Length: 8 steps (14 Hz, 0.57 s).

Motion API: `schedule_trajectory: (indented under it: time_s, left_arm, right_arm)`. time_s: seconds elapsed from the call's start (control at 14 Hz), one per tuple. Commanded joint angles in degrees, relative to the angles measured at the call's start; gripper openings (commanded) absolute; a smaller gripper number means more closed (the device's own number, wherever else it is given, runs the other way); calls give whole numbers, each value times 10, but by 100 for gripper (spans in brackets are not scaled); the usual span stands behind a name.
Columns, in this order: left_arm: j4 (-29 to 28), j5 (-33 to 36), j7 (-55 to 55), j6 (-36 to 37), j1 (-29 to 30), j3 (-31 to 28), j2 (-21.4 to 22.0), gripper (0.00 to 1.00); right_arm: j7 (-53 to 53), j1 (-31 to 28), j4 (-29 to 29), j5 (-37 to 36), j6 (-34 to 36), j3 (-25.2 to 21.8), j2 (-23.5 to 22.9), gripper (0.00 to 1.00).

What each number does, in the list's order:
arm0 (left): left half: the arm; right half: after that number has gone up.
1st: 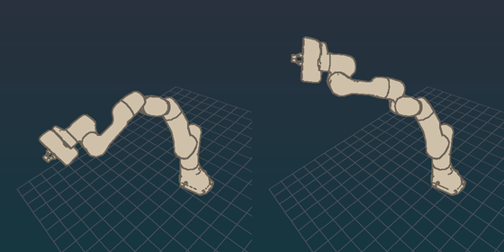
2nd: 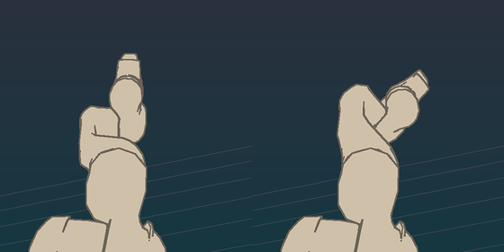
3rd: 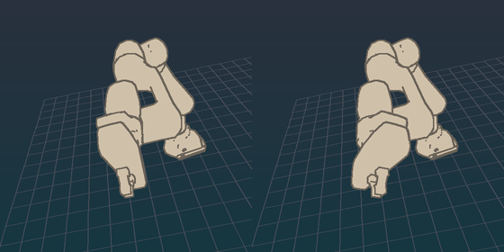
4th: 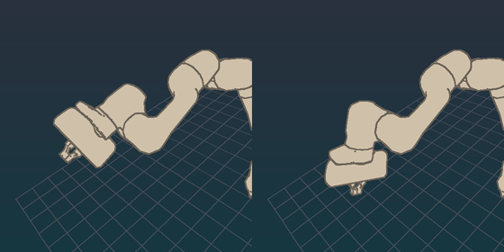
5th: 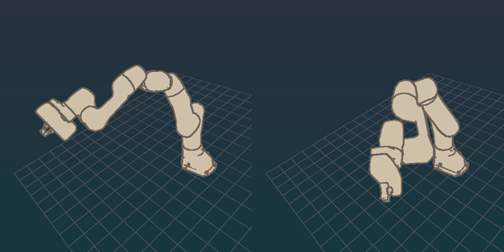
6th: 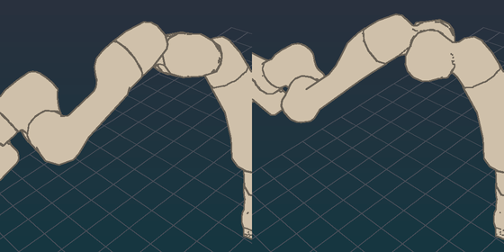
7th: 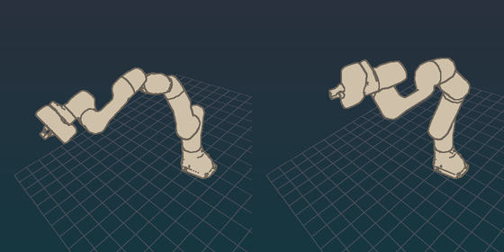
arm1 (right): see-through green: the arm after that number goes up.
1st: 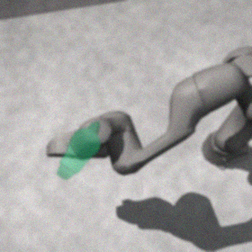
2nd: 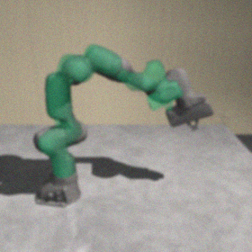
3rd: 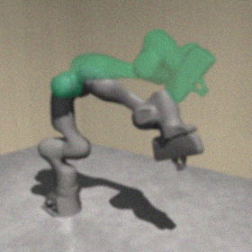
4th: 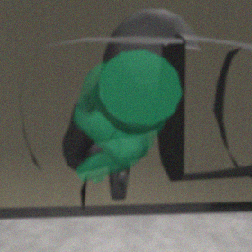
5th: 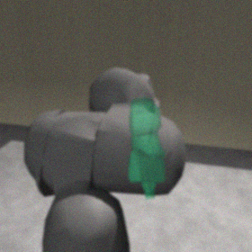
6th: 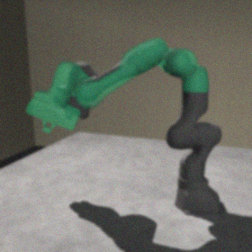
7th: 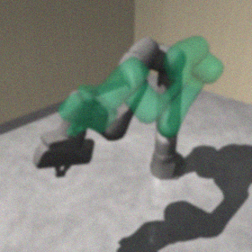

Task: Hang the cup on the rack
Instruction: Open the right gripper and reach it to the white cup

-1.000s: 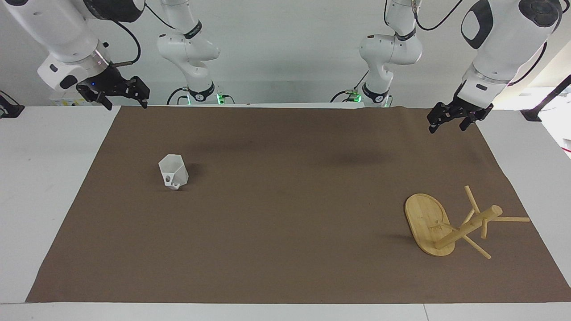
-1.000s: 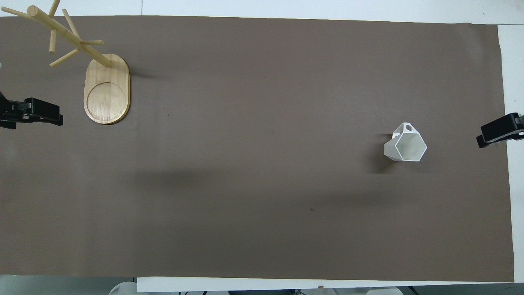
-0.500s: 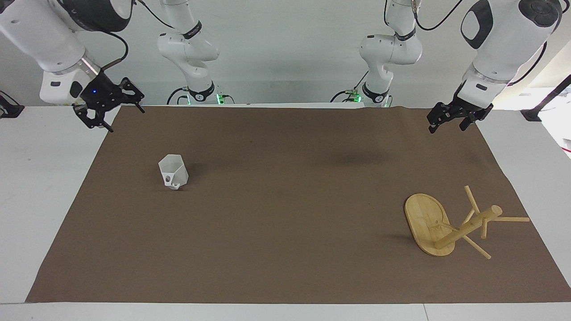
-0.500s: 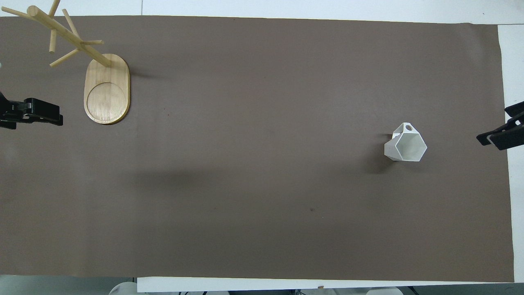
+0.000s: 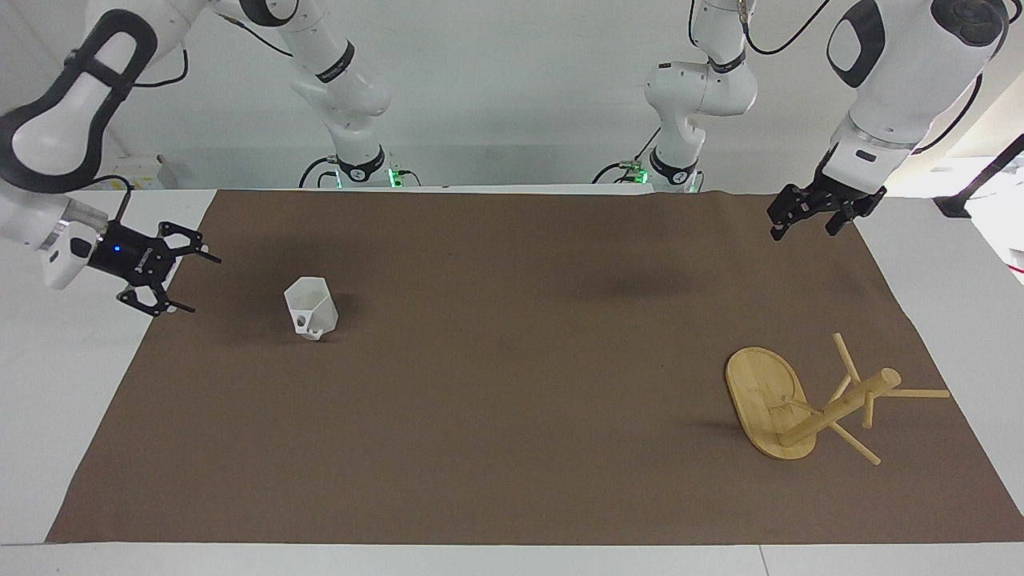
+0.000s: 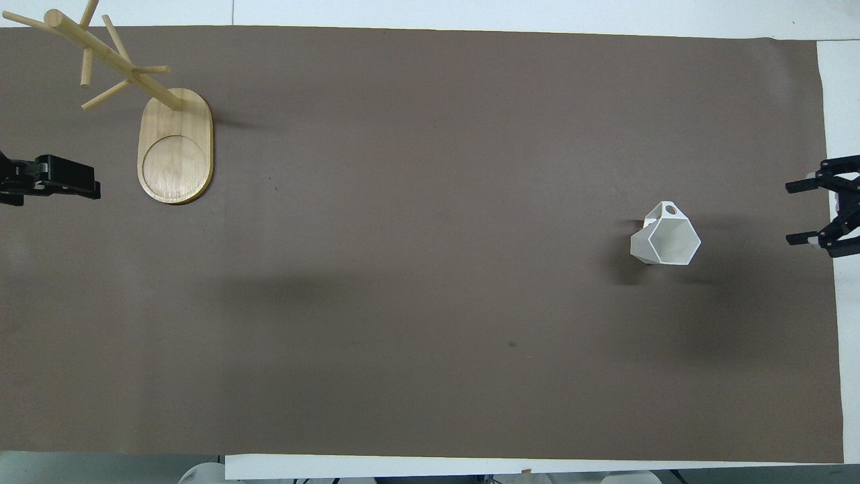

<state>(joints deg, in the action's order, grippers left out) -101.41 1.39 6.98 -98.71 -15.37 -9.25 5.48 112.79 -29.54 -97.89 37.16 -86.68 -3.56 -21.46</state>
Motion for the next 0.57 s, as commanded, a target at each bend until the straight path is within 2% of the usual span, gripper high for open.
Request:
schedule_trajectory:
  time_s: [0.0, 0.14, 0.21, 0.36, 0.5]
  left_arm:
    - [59, -13, 9, 5, 16, 2, -40, 100]
    - [153, -10, 9, 62, 16, 2, -98, 100]
    - [163, -9, 10, 64, 16, 2, -104, 100]
    - [155, -9, 8, 56, 16, 2, -101, 100]
    - [138, -9, 8, 56, 15, 2, -93, 100]
  right_arm:
    - [181, -27, -15, 70, 32, 9, -50, 100]
    - [258, -30, -17, 90, 43, 11, -70, 100]
    - [265, -31, -40, 95, 49, 11, -74, 100]
    - [342, -28, -119, 159, 42, 10, -80, 100]
    - [352, -18, -136, 171, 42, 10, -83, 100]
